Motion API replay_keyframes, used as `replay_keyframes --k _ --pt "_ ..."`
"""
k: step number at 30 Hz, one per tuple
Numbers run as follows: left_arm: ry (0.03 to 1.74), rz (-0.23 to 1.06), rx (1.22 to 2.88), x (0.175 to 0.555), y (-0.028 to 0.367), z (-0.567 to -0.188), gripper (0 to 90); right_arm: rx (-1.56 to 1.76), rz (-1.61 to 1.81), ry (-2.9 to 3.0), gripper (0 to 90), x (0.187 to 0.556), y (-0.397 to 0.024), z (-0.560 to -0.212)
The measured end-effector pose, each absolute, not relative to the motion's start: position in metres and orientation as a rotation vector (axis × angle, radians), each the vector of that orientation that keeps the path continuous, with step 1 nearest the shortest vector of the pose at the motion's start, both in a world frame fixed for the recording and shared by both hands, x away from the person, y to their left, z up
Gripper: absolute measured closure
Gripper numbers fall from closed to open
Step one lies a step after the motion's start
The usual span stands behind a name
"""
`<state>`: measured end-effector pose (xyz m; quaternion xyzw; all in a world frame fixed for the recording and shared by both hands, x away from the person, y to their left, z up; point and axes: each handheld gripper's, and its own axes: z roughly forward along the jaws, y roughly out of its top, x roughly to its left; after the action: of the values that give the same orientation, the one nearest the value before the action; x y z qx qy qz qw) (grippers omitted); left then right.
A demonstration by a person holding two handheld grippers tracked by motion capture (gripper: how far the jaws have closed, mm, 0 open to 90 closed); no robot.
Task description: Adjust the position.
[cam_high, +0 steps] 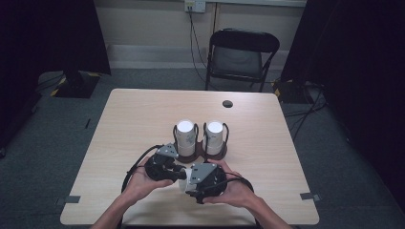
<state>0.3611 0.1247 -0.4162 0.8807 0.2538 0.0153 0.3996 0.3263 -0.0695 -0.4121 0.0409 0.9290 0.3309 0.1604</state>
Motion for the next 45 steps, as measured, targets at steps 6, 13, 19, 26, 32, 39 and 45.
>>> replay_keyframes --k 6,13,19,26,32,39,45 --pt "0.663 0.071 2.207 0.360 0.127 -0.416 65.5 0.173 0.986 2.644 24.3 0.330 -0.074 -0.413" --pt "0.702 0.107 2.159 0.358 0.131 -0.416 60.3 0.242 1.038 2.614 25.4 0.331 -0.081 -0.412" --pt "0.733 0.117 2.147 0.360 0.134 -0.416 51.3 0.283 1.071 2.607 25.8 0.333 -0.086 -0.413" --pt "0.772 0.113 2.129 0.362 0.137 -0.418 45.9 0.342 1.102 2.604 26.1 0.335 -0.089 -0.415" --pt "0.785 0.116 2.098 0.361 0.140 -0.417 43.8 0.379 1.134 2.592 26.3 0.337 -0.092 -0.415" --pt "0.793 0.136 2.081 0.361 0.143 -0.415 43.1 0.409 1.153 2.582 26.5 0.339 -0.094 -0.414" --pt "0.805 0.170 2.051 0.359 0.145 -0.414 42.2 0.454 1.166 2.570 26.5 0.339 -0.097 -0.417"
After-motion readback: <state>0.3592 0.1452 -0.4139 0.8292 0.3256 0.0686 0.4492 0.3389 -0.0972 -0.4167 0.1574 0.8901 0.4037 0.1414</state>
